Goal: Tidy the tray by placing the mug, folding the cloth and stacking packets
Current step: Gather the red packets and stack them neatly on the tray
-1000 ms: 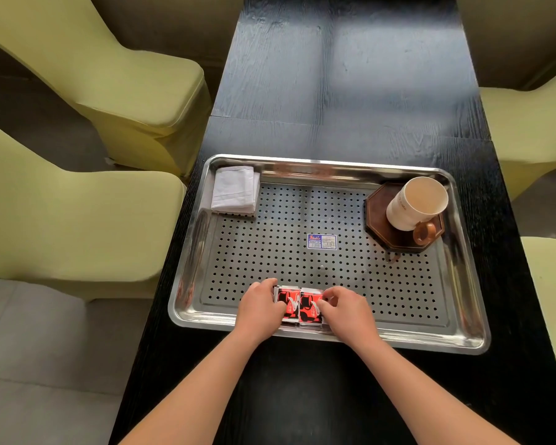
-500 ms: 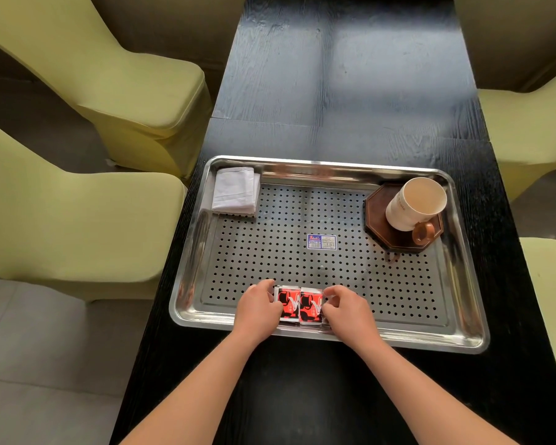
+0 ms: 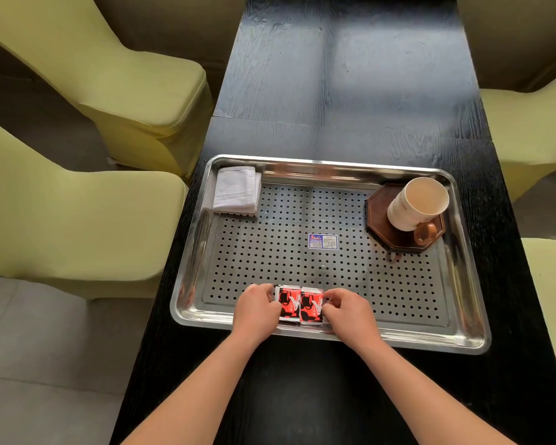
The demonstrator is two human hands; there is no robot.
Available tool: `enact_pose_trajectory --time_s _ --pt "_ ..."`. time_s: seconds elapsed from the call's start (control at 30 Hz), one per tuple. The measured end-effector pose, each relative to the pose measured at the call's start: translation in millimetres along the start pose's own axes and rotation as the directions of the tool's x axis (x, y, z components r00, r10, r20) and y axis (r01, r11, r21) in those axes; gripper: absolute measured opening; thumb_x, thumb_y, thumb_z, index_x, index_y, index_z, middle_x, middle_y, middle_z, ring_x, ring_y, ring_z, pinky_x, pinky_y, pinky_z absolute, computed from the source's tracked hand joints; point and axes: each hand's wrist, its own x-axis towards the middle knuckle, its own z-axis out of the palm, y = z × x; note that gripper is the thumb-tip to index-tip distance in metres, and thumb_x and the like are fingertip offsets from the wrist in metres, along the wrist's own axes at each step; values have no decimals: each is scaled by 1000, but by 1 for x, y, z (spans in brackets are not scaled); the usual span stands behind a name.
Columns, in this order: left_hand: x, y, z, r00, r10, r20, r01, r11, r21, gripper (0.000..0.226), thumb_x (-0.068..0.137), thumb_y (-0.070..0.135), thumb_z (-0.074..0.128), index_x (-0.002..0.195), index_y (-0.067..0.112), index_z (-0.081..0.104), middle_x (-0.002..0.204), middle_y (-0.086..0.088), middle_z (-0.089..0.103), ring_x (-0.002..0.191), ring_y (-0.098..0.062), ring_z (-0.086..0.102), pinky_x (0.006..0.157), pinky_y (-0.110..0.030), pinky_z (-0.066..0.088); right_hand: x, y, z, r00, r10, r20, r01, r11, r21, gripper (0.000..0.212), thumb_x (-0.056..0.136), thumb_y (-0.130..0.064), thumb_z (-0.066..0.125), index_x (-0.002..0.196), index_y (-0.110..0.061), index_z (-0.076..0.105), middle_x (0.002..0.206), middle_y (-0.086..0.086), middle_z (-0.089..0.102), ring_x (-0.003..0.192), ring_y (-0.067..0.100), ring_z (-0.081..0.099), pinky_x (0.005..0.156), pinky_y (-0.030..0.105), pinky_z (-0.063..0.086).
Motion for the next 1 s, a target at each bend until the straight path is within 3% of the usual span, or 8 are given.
enact_pose_trajectory --time_s 0.07,0.13,0.27,0.37,0.47,0.7,0.87,1.0 --pt "1 0 1 1000 3 -5 -3 1000 -3 34 86 7 51 113 16 71 108 -4 62 95 -18 57 79 -27 43 1 0 0 1000 4 8 -4 1000 -8 31 90 -19 60 119 -17 72 107 -3 75 96 13 64 86 30 54" --pt "1 1 1 1000 4 13 -3 1000 -14 37 87 8 52 116 18 72 111 -5 63 93 -16 57 79 -26 43 0 -1 1 1000 5 23 -4 1000 -12 30 90 -20 60 117 -18 73 109 -4 75 97 12 65 87 31 55" --pt "1 0 1 998 27 57 -25 999 -38 28 85 9 51 92 24 73 96 -5 64 81 -13 55 68 -25 42 -1 -3 0 999 2 34 -2 1000 7 32 89 -20 59 118 -19 73 107 -5 75 97 12 66 87 35 57" --pt "0 -2 0 998 18 59 -15 999 -47 29 85 10 52 95 23 76 97 -4 67 89 -15 58 73 -27 44 -2 -2 -1 1000 5 30 -5 1000 19 32 89 -19 59 119 -18 72 106 -4 74 96 13 67 86 39 59" --pt "-1 -2 0 999 9 49 -8 1000 -24 26 85 11 52 92 21 76 97 -3 67 91 -16 58 73 -28 42 -3 -2 -1 1000 -3 23 3 1000 0 31 90 -19 60 118 -18 72 108 -3 74 96 13 66 87 36 58" --pt "-3 -1 -1 998 19 59 -18 1000 -15 25 83 9 52 63 22 61 84 -5 65 82 -18 58 68 -28 41 -3 -2 0 1000 -4 15 5 1000 -19 30 91 -18 58 117 -18 73 112 -3 75 100 13 66 88 29 52" --pt "-3 -2 0 998 37 51 -37 999 5 21 83 8 50 84 10 71 81 -5 68 82 -22 60 72 -35 50 -4 -1 1 1000 -8 28 9 1000 -16 31 92 -17 56 119 -18 73 110 -3 76 89 9 61 79 24 48" --pt "-4 -2 0 999 45 24 -45 999 -9 28 85 7 51 100 15 73 87 0 68 86 -19 61 76 -32 51 -5 -1 -1 999 5 37 -6 1000 21 34 93 -15 56 125 -18 67 104 -3 74 93 12 64 82 29 54"
